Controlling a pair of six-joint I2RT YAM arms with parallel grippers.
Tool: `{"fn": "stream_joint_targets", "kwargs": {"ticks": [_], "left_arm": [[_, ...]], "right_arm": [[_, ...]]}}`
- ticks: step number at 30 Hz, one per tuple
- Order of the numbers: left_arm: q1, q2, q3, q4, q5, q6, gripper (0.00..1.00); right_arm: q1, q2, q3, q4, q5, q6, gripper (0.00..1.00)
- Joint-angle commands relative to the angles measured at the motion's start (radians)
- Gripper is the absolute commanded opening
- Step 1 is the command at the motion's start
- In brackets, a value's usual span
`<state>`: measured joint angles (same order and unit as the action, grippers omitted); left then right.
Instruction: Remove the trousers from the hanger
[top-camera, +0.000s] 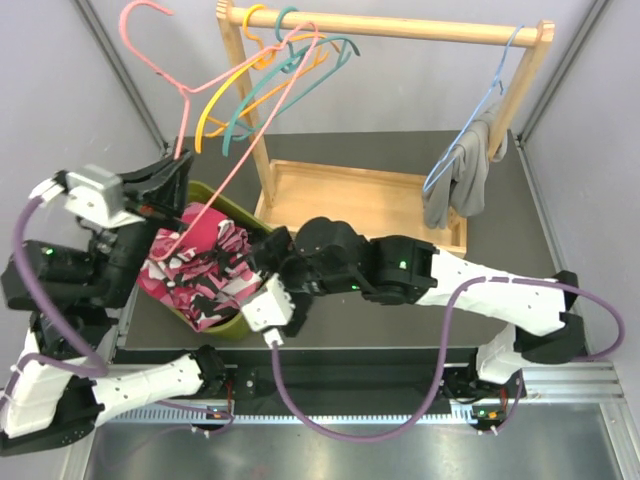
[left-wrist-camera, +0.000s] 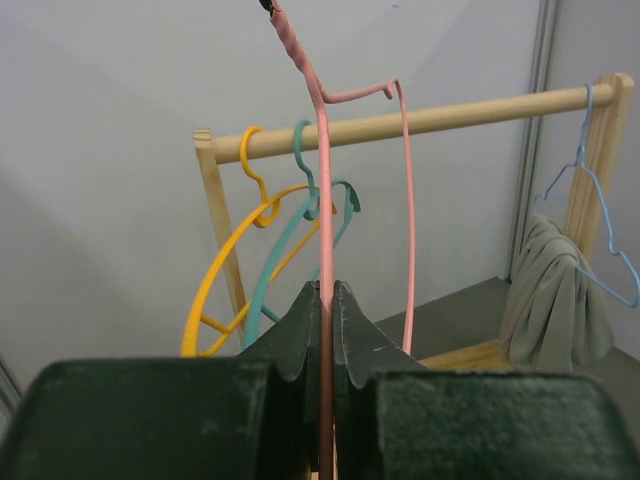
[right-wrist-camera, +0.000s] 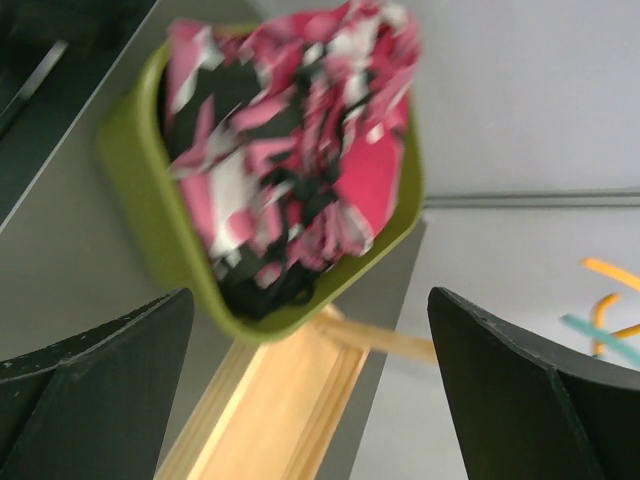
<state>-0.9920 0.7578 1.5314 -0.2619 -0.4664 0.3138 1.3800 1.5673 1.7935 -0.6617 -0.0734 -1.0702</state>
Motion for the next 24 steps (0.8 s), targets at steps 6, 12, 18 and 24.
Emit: {"fn": "stream_joint_targets", "kwargs": {"ticks": [6, 12, 18, 24], "left_arm": [[0.000, 0.193, -0.002, -0.011, -0.032, -0.012, 0.00], [0.000, 0.336, 0.027, 0.024, -0.058, 0.022, 0.00], [0.006, 0.503, 0.111, 0.081, -0.118, 0.060, 0.00], [0.045, 0.610, 0.208, 0.131, -0.095, 0.024, 0.00]], "right_arm": [[-0.093, -0.197, -0.137, -0.253, -0.054, -0.109, 1.00], [-0.257, -0.370, -0.190, -0.240, -0.158, -0.031, 1.00], [-0.418, -0.544, -0.249, -0.214, -0.276, 0.072, 1.00], [-0.567, -0.754, -0.359, -0.190, -0.333, 0.147, 1.00]]}}
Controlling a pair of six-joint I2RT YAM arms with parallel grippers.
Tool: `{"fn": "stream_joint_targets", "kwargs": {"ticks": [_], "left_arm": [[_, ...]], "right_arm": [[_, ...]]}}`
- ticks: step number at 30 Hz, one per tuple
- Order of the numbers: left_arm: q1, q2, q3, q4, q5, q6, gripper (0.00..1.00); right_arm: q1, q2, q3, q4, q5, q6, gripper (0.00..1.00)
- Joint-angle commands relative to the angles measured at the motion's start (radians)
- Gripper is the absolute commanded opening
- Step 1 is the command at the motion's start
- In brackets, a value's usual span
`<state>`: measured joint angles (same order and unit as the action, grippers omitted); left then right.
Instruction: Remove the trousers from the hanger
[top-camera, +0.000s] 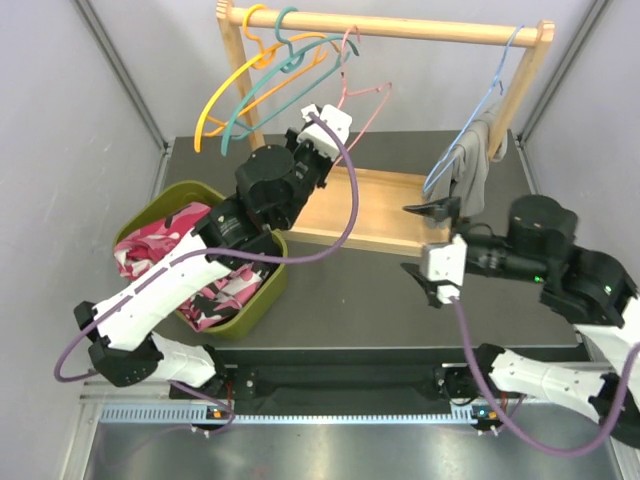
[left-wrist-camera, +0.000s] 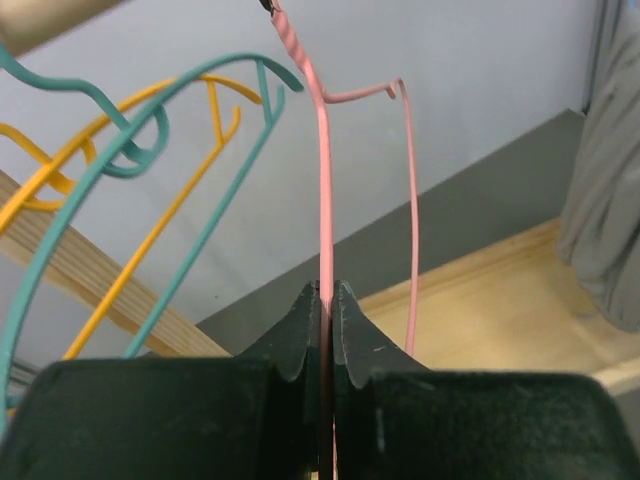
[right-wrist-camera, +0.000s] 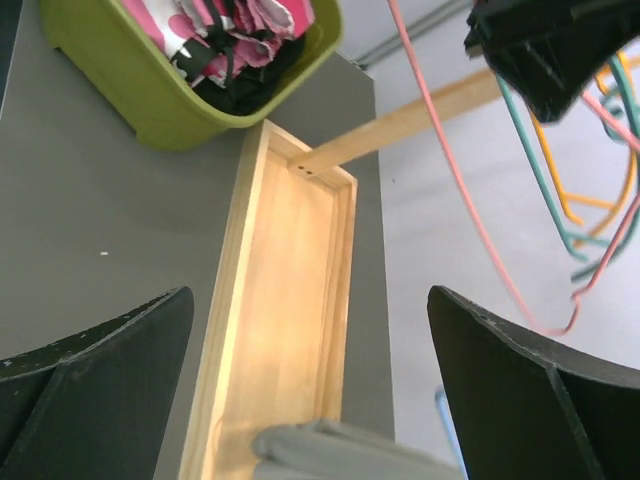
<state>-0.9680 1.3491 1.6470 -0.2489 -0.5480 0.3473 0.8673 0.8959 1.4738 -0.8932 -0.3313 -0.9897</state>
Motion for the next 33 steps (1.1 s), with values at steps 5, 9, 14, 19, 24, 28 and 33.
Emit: {"fn": "stream_joint_targets", "kwargs": {"ticks": [5, 9, 14, 19, 24, 28, 33], "left_arm": [[0.141, 0.103, 0.203, 0.066, 0.074, -0.137, 0.00], [0.221, 0.166, 0.253, 0.028, 0.164, -0.221, 0.00], [0.296, 0.223, 0.266, 0.007, 0.258, -0.317, 0.00], [0.305, 0.197, 0.168, 0.002, 0.250, -0.333, 0.00], [0.307, 0.125, 0.083, 0.016, 0.253, -0.344, 0.00], [0.307, 0.107, 0.080, 0.005, 0.269, -0.346, 0.17], [0.305, 0.064, 0.089, -0.020, 0.298, -0.378, 0.64]], "right_arm": [[-0.184, -0.253, -0.173, 0.071, -0.100, 0.127, 1.00], [-0.280, -0.415, -0.254, 0.091, -0.106, 0.177, 1.00], [-0.408, -0.558, -0.358, 0.106, -0.115, 0.246, 1.00], [-0.526, -0.686, -0.444, 0.132, -0.101, 0.339, 1.00], [-0.625, -0.765, -0.523, 0.175, -0.101, 0.436, 1.00], [-0.677, -0.793, -0.581, 0.215, -0.069, 0.517, 1.00], [-0.723, -0.807, -0.648, 0.263, 0.020, 0.611, 1.00]]}}
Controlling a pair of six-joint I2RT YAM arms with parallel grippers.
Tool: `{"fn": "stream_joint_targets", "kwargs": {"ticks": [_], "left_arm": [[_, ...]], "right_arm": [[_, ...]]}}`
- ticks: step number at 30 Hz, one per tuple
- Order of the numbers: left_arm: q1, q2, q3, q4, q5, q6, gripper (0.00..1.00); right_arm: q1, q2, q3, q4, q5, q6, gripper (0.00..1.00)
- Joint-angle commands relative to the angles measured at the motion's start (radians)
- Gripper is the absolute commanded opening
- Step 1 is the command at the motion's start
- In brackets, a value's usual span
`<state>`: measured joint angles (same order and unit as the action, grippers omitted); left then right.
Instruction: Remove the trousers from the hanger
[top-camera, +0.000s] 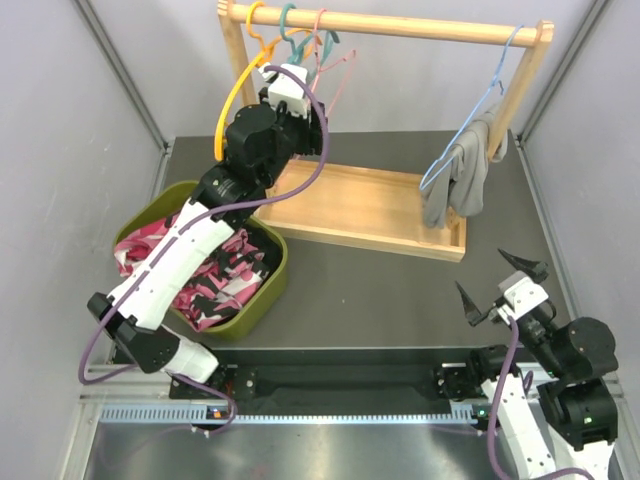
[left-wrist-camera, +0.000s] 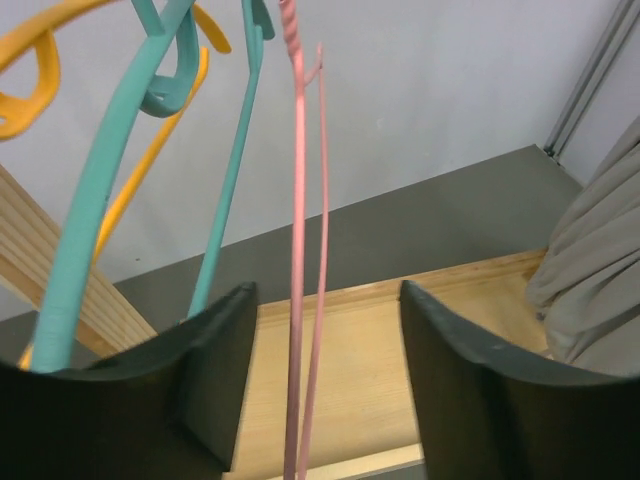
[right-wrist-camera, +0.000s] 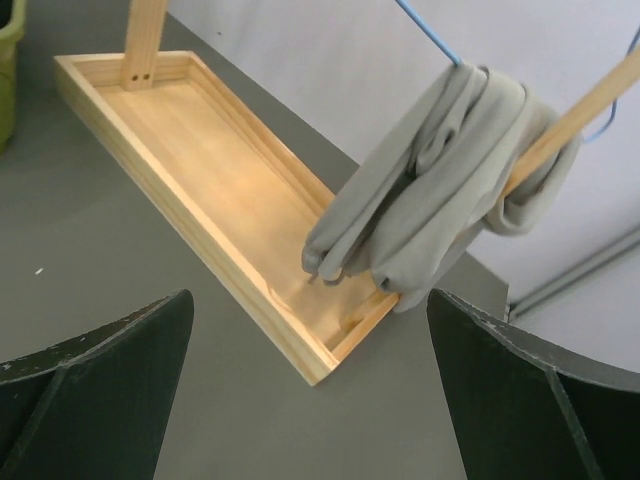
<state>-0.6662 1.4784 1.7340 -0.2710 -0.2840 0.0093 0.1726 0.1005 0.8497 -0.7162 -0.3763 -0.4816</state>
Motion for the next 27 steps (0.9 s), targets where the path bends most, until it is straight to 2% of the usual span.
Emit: {"fn": "stream_joint_targets", "kwargs": {"ticks": [1, 3, 5, 6, 11, 16, 19, 20, 26, 27], "left_arm": [[0.004, -0.075, 0.004, 0.000, 0.042, -0.042, 0.68], [0.004, -0.098, 0.006, -0.022, 0.058, -0.057, 0.80], [0.004, -0.135, 0.003, -0.048, 0.071, -0.063, 0.84], [0.005, -0.145, 0.001, -0.057, 0.091, -0.069, 0.90], [0.005, -0.227, -0.045, -0.089, 0.150, -0.106, 0.93], [0.005, -0.279, -0.085, -0.112, 0.233, -0.146, 0.95], [0.005, -0.297, -0.097, -0.117, 0.279, -0.173, 0.95], [0.004, -0.300, -0.097, -0.117, 0.348, -0.181, 0.95], [-0.006, -0.262, -0.090, -0.067, 0.474, -0.241, 0.96], [-0.010, -0.253, -0.085, -0.059, 0.485, -0.246, 0.96]], "right_arm": [[-0.031, -0.013, -0.032, 0.096, 0.074, 0.113, 1.00], [-0.042, -0.008, -0.052, 0.107, 0.095, 0.147, 1.00], [-0.048, -0.001, -0.073, 0.129, 0.122, 0.170, 1.00], [-0.053, 0.005, -0.081, 0.136, 0.129, 0.188, 1.00], [-0.079, 0.108, -0.153, 0.218, 0.177, 0.262, 1.00], [-0.104, 0.243, -0.213, 0.313, 0.131, 0.328, 1.00], [-0.133, 0.271, -0.267, 0.386, 0.071, 0.339, 1.00], [-0.146, 0.274, -0.287, 0.406, 0.032, 0.319, 1.00], [-0.165, 0.280, -0.294, 0.429, -0.009, 0.290, 1.00], [-0.198, 0.278, -0.294, 0.431, -0.009, 0.290, 1.00]]}}
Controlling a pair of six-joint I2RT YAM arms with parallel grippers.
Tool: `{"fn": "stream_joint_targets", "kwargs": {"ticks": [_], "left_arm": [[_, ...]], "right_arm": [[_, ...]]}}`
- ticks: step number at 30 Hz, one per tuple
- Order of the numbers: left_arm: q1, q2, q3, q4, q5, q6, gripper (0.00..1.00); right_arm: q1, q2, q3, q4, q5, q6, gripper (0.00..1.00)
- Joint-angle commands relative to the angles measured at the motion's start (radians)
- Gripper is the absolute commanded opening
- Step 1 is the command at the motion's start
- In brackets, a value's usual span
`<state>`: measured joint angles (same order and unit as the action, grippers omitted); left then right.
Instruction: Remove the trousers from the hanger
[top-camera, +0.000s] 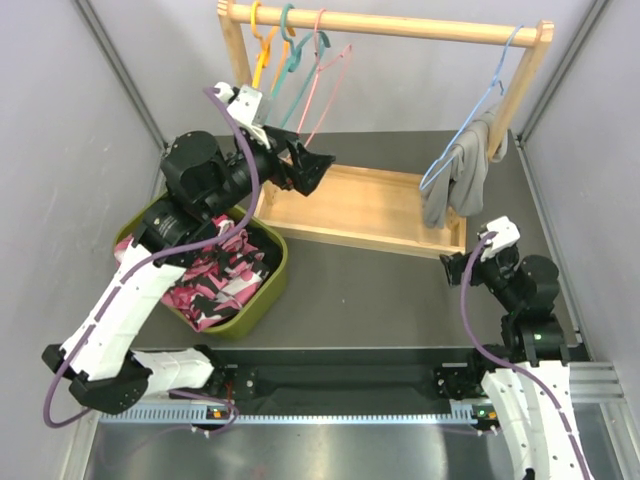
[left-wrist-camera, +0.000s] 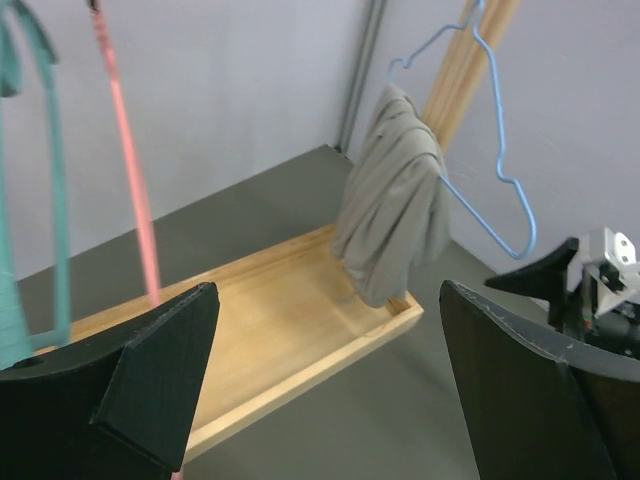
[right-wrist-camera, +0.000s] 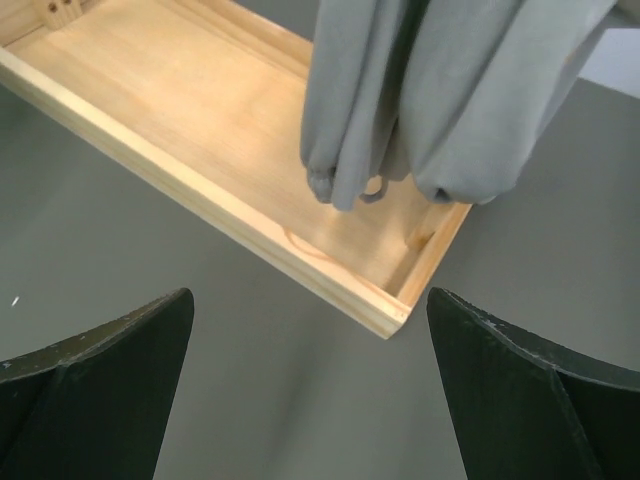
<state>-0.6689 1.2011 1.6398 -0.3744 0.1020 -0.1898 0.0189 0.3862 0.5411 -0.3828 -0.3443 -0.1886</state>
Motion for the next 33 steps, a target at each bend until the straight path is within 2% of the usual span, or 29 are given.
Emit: {"fn": "stream_joint_targets", "kwargs": {"ticks": [1, 11, 15, 22, 26, 29, 30, 32, 33], "left_arm": [[-0.024, 0.049, 0.014, 0.051, 0.100, -0.049, 0.96], [-0.207, 0.282, 0.236, 0.052, -0.002, 0.001, 0.96], [-0.221, 0.403, 0.350, 0.052, -0.021, -0.016, 0.95], [-0.244, 0.630, 0.642, 0.025, -0.010, -0.054, 0.94], [-0.258, 0.710, 0.721, 0.043, 0.010, -0.077, 0.92], [-0.273, 0.745, 0.730, 0.068, 0.002, -0.079, 0.86], [-0.281, 0.761, 0.732, 0.075, -0.017, -0.074, 0.78], [-0.294, 0.778, 0.736, 0.078, -0.059, -0.022, 0.73], [-0.316, 0.796, 0.750, 0.075, -0.123, 0.039, 0.70]], "right_arm": [[-0.053, -0.010, 0.014, 0.097, -0.039, -0.003, 1.00], [-0.122, -0.021, 0.023, 0.084, -0.067, 0.008, 1.00], [-0.148, 0.002, 0.037, 0.065, -0.091, 0.012, 1.00], [-0.166, -0.015, 0.039, 0.064, -0.105, 0.021, 1.00], [-0.174, -0.023, 0.039, 0.064, -0.108, 0.026, 1.00], [-0.177, -0.024, 0.040, 0.062, -0.108, 0.031, 1.00], [-0.177, -0.024, 0.040, 0.064, -0.108, 0.029, 1.00], [-0.180, -0.030, 0.040, 0.064, -0.110, 0.032, 1.00], [-0.180, -0.032, 0.040, 0.064, -0.110, 0.034, 1.00]]}}
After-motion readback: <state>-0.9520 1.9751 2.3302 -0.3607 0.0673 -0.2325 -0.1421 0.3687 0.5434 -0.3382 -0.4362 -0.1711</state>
